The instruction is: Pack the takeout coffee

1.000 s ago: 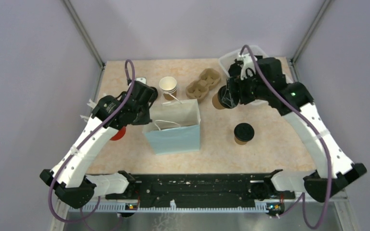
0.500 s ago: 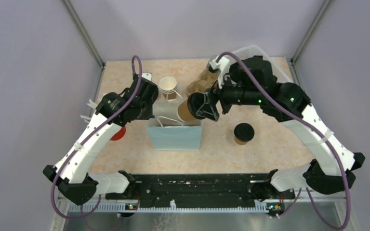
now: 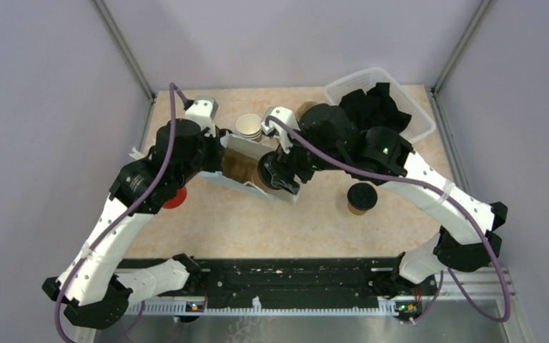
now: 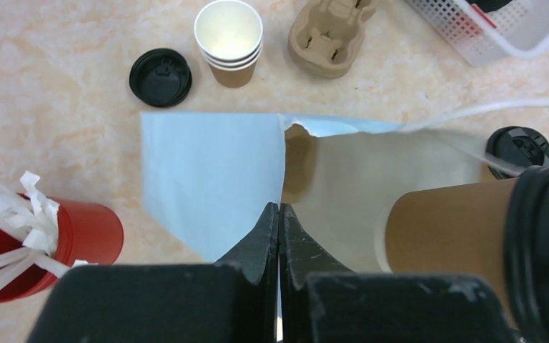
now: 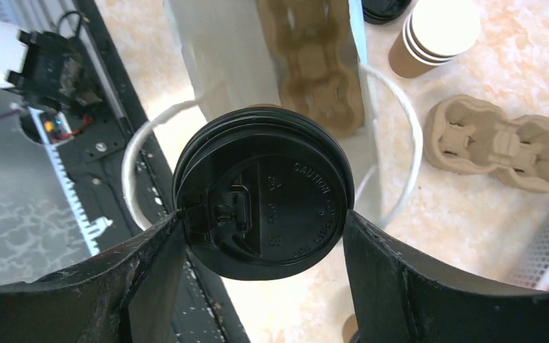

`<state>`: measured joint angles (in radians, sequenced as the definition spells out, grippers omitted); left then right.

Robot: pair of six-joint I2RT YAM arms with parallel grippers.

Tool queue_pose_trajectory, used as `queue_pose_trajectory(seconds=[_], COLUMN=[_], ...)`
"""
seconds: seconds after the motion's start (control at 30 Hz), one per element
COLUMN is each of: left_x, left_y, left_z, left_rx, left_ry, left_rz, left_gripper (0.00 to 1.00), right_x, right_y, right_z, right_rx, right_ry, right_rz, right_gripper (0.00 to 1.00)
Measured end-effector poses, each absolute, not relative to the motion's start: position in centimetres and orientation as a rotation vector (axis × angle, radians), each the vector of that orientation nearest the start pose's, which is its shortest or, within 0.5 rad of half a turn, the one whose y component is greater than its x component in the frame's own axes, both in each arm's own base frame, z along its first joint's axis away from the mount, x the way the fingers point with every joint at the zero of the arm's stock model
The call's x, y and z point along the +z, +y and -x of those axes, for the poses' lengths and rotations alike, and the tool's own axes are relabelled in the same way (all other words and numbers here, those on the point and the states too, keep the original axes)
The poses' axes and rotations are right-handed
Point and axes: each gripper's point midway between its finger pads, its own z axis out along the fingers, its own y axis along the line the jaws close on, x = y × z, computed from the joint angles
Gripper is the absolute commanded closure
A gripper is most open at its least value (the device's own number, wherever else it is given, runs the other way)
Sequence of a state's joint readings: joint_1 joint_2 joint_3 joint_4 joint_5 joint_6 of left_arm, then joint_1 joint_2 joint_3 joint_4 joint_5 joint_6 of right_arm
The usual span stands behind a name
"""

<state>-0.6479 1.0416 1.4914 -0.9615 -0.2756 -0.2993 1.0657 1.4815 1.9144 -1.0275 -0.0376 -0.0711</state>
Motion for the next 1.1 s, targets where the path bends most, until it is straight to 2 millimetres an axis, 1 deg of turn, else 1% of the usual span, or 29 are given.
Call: queue_pose_trajectory(seconds=[0.1, 0.23, 0.3, 0.4, 0.47, 0.57, 0.67, 0.77, 0.9, 1.0, 1.1], left_x=[35.2, 34.5, 34.0, 34.3, 34.6, 34.7, 34.7, 34.7, 34.7, 34.7, 34.7], left_y=[-14.3, -15.1, -15.2, -15.3, -15.3, -15.3, -15.2, -15.2, -15.5, -15.6, -15.9], left_z=[-24.5, -24.7, -24.6, -24.5, -24.5, -24.4, -24.4, -24.4, -24.2, -24.1, -23.9], left_rx=[-0.316, -0.333, -0.334, -0.343, -0.348, -0.346, -0.344, -0.345, -0.363, -0.373, -0.389], left_ry=[2.033, 2.019, 2.019, 2.002, 1.988, 1.982, 1.980, 1.979, 1.981, 1.983, 1.985], left_rz=[-0.219, -0.279, -0.304, -0.325, -0.333, -0.340, -0.343, -0.343, -0.355, -0.361, -0.366], left_gripper=[1.00, 1.00, 1.00, 1.00, 1.00, 1.00, 1.00, 1.00, 1.00, 1.00, 1.00], right_x=[35.5, 35.0, 33.8, 32.5, 32.4, 32.9, 32.7, 32.1, 30.8, 29.7, 29.2], right_y=[33.2, 33.5, 33.5, 33.7, 34.0, 35.2, 36.4, 37.5, 38.6, 39.0, 39.4], right_z=[-17.8, -17.7, -17.7, -17.8, -17.8, -17.7, -17.7, -17.9, -18.3, -18.9, -19.8], right_rx=[0.521, 0.433, 0.391, 0.360, 0.356, 0.376, 0.392, 0.400, 0.394, 0.356, 0.319], right_ry=[1.851, 1.795, 1.785, 1.786, 1.781, 1.743, 1.720, 1.707, 1.685, 1.672, 1.665], right_rz=[1.248, 1.296, 1.327, 1.351, 1.349, 1.319, 1.291, 1.276, 1.274, 1.274, 1.246], right_gripper=[0.49, 0.50, 0.51, 0.55, 0.55, 0.55, 0.55, 0.55, 0.55, 0.56, 0.56])
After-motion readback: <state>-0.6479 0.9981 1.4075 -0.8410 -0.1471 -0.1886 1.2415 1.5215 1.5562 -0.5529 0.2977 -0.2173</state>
